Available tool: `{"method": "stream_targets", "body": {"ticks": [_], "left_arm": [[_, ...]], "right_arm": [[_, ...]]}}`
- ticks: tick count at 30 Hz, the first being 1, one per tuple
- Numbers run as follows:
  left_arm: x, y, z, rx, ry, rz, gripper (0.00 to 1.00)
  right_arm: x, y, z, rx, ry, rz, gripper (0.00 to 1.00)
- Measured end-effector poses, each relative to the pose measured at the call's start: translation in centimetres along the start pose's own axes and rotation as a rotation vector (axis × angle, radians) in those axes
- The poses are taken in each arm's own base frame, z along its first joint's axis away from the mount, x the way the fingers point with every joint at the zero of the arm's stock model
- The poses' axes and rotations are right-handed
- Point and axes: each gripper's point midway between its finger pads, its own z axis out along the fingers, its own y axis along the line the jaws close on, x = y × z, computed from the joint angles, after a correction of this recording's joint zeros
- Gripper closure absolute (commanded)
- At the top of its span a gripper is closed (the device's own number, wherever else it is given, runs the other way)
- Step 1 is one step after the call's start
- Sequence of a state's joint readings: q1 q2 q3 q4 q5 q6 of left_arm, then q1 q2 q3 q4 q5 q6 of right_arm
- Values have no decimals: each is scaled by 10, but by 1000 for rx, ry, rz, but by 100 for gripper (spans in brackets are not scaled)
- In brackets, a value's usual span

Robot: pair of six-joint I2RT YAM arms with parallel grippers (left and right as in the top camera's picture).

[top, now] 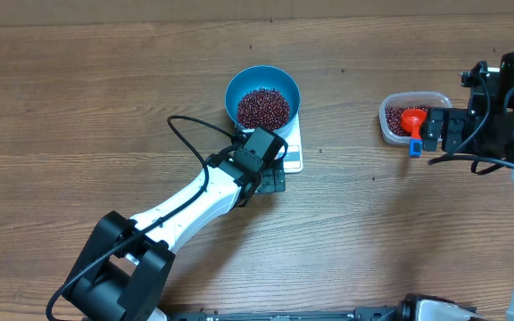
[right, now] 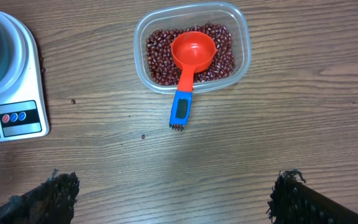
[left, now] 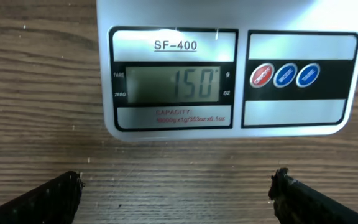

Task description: Scoop item into bowl and weigh 150g on scale

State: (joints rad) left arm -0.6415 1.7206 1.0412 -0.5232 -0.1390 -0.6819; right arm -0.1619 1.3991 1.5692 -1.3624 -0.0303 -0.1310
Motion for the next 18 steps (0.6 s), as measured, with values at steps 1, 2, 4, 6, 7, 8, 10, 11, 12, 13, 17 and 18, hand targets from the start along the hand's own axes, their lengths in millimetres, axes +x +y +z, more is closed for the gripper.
{"method": "stream_targets", "body": {"ticks": [1,2,4,6,7,8,10,11,12,13,17,18], "left_arm": [[0,0,0,-1,-1,1,0],[0,1,0,-4,-1,1,1],[0,1,0,-5,-2,1,0],[-1,0,0,-3,-3,0,0],[0,0,0,-3,-3,0,0],[-1,0,0,-3,-4,0,0],[0,0,0,-4,-3,1,0],[0,0,0,-4,-3,1,0],[0,1,0,-5,-3,1,1],[-1,1,0,-6,-4,1,1],[-2,0,0,-3,-8,0,0],[-2,0,0,-1,-11,0,0]], "right_arm": [[0,0,0,0,0,0,0],[0,0,0,0,0,0,0],[0,0,0,0,0,0,0],[0,0,0,0,0,0,0],[0,0,0,0,0,0,0],[0,0,0,0,0,0,0],[0,0,0,0,0,0,0],[0,0,0,0,0,0,0],[0,0,0,0,0,0,0],[0,0,0,0,0,0,0],[0,0,0,0,0,-1,0],[0,0,0,0,0,0,0]]}}
